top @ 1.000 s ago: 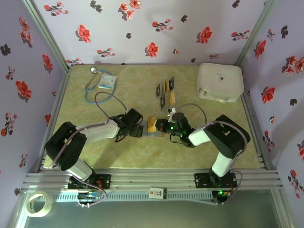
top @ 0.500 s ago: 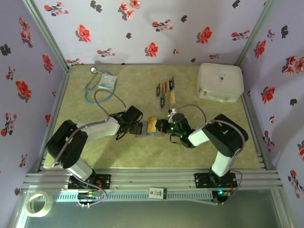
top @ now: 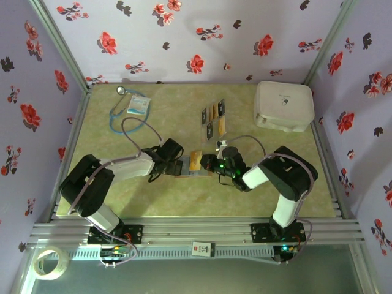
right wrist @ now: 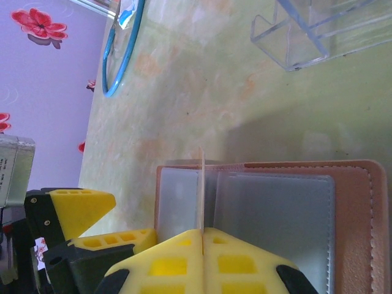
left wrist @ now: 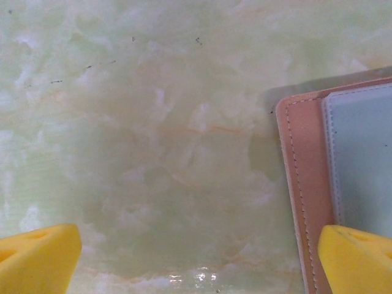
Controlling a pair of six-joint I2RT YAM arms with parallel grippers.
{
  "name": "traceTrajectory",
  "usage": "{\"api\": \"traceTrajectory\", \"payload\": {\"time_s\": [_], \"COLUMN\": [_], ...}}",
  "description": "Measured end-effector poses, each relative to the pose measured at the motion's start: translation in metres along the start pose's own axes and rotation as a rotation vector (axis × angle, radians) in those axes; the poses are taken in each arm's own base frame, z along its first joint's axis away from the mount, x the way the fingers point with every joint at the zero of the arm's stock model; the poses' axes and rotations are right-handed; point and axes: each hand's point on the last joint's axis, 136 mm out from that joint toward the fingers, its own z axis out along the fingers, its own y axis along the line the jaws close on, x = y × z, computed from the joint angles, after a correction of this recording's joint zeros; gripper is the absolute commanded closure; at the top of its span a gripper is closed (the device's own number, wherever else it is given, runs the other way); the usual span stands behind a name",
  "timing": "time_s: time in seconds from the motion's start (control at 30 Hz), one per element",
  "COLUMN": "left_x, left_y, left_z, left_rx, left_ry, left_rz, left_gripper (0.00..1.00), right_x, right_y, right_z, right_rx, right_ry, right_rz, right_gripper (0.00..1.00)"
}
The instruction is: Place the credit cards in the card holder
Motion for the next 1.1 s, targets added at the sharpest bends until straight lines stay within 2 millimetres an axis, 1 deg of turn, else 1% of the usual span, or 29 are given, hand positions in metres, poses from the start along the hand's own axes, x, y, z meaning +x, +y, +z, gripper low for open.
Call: {"api": "traceTrajectory", "payload": {"time_s": [0.27,0.57,1.1], "left_x": [0.001,0.001,0.001], "left_y": [0.0,0.0,0.0], "left_z": [0.001,0.002,0.002], "left_rx": [0.001,0.002,0.003], "left_ry": [-0.002,-0.004,-0.005], "left_rz": [-0.001,-0.002,-0.002], "left_gripper": [0.0,0.0,0.0], "right_x": [0.005,0.011,0.013], "right_y": [0.001,-0.002,-0.01], "right_z": [0.001,0.001,-0.004], "right_rx": [-0.008,-0.008,0.004], "right_ry": [0.013,0.022,0.012], "right_rz": [-0.003,0.014,0.017], "right_gripper": [1.0,1.0,1.0]}}
